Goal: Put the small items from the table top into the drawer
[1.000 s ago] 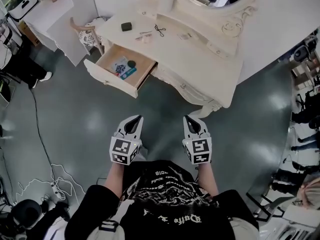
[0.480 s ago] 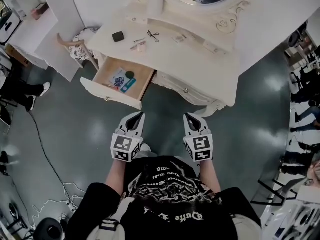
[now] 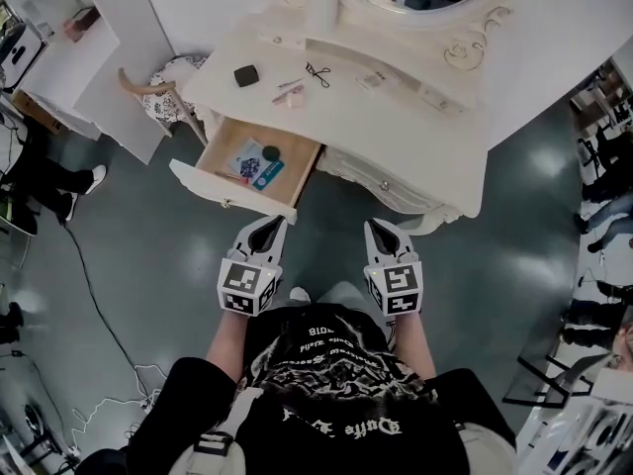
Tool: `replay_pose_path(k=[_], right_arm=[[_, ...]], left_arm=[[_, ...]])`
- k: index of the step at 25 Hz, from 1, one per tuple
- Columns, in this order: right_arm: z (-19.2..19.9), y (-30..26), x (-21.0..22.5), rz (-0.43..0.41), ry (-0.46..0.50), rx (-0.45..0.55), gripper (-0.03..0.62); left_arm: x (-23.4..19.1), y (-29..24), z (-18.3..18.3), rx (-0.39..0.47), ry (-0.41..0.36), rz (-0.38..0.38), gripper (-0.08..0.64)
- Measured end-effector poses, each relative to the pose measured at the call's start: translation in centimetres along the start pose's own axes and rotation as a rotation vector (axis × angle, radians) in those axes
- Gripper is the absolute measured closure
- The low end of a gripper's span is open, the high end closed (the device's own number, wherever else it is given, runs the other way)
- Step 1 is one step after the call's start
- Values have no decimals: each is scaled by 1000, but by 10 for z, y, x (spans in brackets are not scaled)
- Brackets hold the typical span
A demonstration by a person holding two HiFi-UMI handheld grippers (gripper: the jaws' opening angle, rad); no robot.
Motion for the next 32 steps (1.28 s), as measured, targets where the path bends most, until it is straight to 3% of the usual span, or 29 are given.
replay_pose_path(k=[11,32], right_arm=[[-5,-26,10,-55,-2,10,581],[-46,-140,90,-218,46,63,581]], left_arm=[[-13,-4,-2,15,43,-71,543],[-46,-93,-49,35,101,-206,543]])
Point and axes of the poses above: the fingertips, and each gripper's own axes: y backward along the fingers, x to its right, z out of its underside, the point moved 6 cm from there along y, backward along the fingers, and after that the axes turned 12 degrees about y, right-handed, at the moved point
